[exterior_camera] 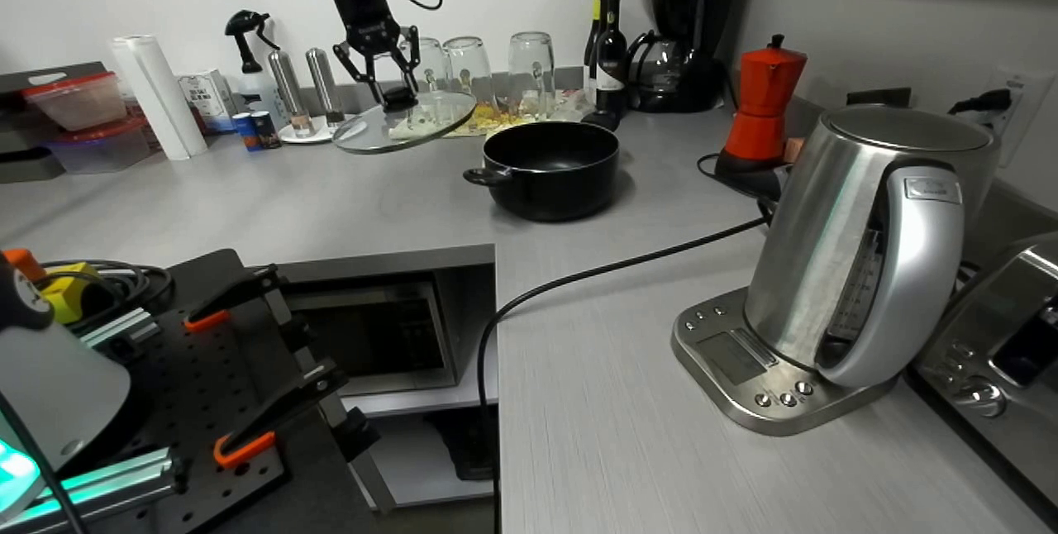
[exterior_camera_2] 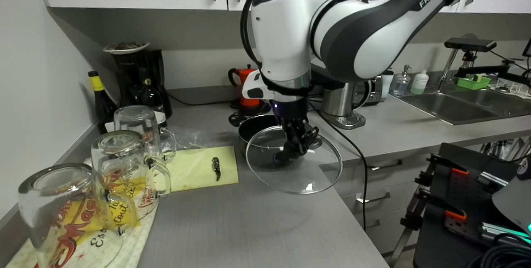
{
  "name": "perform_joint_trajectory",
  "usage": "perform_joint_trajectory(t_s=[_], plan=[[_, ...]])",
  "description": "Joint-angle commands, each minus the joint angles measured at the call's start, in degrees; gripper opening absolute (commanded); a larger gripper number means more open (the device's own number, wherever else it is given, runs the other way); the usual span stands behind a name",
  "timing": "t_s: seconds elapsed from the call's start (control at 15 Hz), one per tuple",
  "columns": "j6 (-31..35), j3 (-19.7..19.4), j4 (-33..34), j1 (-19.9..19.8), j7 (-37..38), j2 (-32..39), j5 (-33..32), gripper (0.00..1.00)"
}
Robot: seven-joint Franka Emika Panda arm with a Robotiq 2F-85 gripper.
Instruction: Put the lid on the pot
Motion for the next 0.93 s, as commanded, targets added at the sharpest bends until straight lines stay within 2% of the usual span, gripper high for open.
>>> perform_joint_trajectory(t_s=[0.0,0.4,0.87], plan=[[-6.3,-1.4,4.3,-1.5,-0.8,-1.5,-0.2,0.25],[-13.2,-3.6,13.8,-3.6,-1.9,2.4,-0.7,0.25],[-17.9,-5.0,25.2,-4.5,-4.0,9.6,0.0,0.25]])
